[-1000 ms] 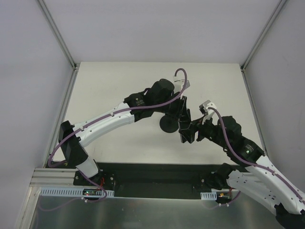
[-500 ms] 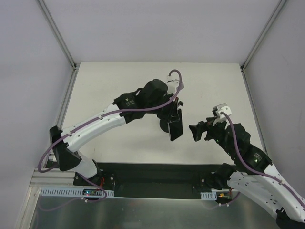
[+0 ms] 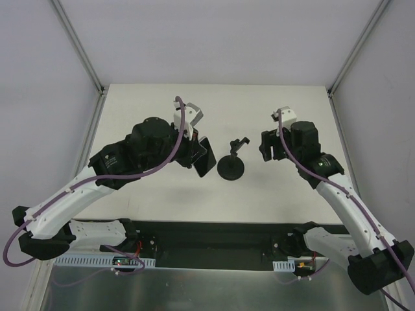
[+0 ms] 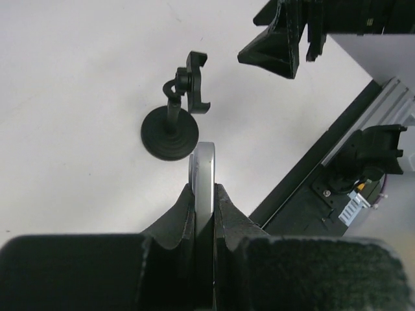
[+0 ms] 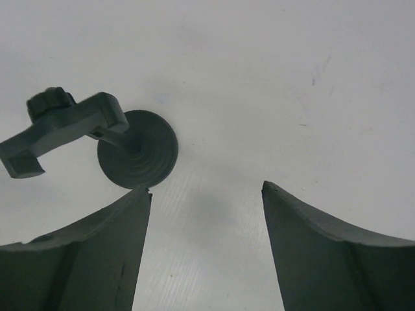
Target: Place the phone on the phone stand
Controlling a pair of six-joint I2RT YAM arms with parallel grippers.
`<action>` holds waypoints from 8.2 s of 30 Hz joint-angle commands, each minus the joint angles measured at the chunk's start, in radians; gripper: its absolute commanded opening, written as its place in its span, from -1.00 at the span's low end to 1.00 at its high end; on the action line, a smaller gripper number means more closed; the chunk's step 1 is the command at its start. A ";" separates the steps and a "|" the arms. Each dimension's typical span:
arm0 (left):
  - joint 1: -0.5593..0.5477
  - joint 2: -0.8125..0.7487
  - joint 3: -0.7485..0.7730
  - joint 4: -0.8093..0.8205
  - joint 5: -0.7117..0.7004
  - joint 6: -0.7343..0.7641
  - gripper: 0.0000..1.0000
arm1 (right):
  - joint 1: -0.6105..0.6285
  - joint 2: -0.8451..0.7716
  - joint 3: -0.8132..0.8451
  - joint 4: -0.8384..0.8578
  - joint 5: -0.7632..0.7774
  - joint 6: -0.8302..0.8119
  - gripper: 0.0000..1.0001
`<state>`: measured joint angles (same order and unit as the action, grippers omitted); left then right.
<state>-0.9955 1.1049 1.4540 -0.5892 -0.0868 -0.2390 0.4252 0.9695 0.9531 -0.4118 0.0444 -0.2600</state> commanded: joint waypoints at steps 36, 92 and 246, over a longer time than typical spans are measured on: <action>-0.006 -0.074 -0.089 0.026 0.144 0.037 -1.00 | 0.004 0.253 0.107 0.212 -0.451 -0.212 -0.45; 0.152 0.423 0.006 0.417 0.829 0.760 -1.00 | 0.168 0.124 0.001 0.240 -0.488 -0.068 -0.99; 0.396 -0.070 -0.333 0.348 0.519 0.046 0.60 | 0.279 0.658 0.090 -0.283 0.285 1.269 0.93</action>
<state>-0.6140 1.0515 1.1236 -0.2600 0.3748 -0.1947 0.7074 1.6161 1.0172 -0.6880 0.3305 0.9466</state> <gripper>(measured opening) 0.803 0.963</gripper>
